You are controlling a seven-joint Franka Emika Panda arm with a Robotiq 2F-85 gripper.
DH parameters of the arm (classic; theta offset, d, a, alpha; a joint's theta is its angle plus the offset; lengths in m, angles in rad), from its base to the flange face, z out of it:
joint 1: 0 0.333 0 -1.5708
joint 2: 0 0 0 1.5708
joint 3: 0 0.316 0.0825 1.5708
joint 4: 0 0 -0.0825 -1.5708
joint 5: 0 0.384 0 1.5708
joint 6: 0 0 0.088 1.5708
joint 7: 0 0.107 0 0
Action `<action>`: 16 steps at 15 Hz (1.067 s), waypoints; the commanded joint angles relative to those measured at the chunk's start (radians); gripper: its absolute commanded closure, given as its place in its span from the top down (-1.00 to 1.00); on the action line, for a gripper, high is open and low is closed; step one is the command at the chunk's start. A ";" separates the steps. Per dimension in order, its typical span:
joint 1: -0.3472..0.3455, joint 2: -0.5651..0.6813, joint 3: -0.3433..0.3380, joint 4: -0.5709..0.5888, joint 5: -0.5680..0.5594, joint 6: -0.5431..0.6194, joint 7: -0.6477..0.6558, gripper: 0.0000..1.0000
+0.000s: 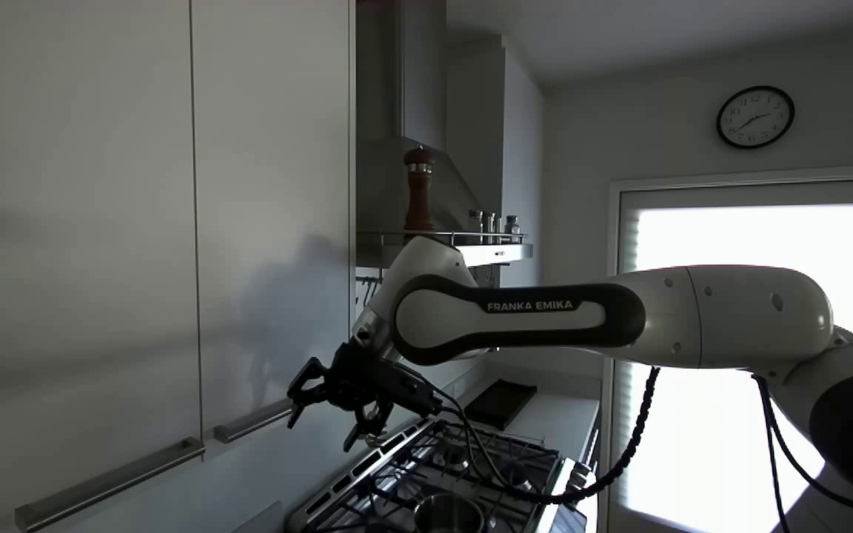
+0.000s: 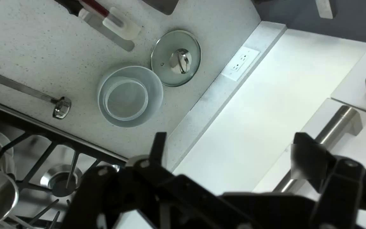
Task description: Open the right cabinet door
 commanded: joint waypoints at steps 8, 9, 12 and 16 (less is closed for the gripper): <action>0.017 0.029 -0.019 0.025 0.047 0.026 0.128 1.00; 0.016 0.036 -0.018 0.030 0.050 0.022 0.153 1.00; 0.031 0.057 -0.022 0.032 0.091 0.090 0.179 1.00; 0.036 0.094 -0.014 0.039 0.079 0.174 0.215 1.00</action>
